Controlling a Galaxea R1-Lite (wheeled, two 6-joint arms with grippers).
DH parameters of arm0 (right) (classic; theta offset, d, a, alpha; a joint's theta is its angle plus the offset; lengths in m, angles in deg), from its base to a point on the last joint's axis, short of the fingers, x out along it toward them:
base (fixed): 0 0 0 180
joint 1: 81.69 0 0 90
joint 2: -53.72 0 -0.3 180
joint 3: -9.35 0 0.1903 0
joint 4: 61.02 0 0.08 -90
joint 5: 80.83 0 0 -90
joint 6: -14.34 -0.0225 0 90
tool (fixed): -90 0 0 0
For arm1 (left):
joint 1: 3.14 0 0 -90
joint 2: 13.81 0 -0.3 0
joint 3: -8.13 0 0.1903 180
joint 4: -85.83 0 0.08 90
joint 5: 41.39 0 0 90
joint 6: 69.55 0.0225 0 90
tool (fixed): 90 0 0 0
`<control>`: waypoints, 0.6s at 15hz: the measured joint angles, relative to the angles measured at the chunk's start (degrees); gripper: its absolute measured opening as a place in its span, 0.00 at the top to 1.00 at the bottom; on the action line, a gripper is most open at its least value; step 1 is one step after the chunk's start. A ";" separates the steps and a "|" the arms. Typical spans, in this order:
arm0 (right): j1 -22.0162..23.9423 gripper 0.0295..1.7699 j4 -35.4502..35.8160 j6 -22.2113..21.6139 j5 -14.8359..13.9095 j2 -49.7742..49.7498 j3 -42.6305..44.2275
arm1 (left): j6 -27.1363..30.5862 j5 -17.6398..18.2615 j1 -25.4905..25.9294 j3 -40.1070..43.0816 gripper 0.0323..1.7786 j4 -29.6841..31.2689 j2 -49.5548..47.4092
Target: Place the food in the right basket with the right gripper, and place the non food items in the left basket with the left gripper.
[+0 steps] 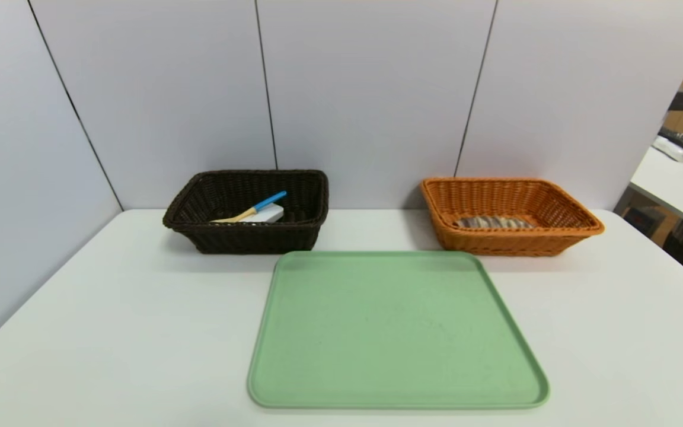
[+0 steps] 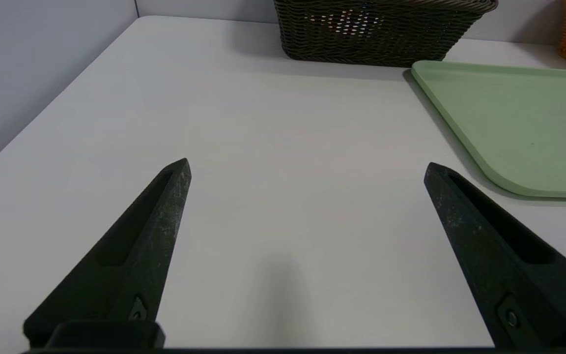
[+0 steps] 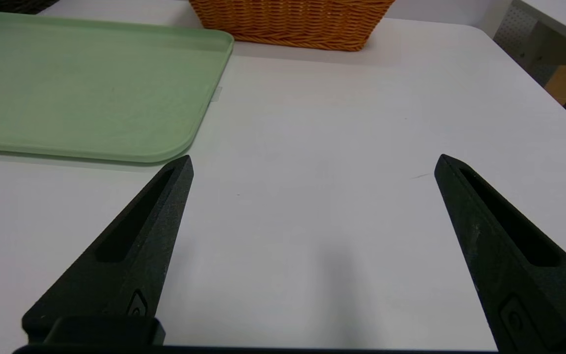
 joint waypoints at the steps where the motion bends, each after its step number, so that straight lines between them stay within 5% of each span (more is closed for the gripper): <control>1: 0.00 0.04 0.07 0.01 -0.09 0.00 0.00 | 0.77 -0.22 -0.02 0.00 0.05 0.05 0.00; 9: 0.00 0.04 1.88 -0.11 -0.01 0.00 -0.61 | 11.68 -1.49 -0.02 0.00 0.05 -2.24 0.00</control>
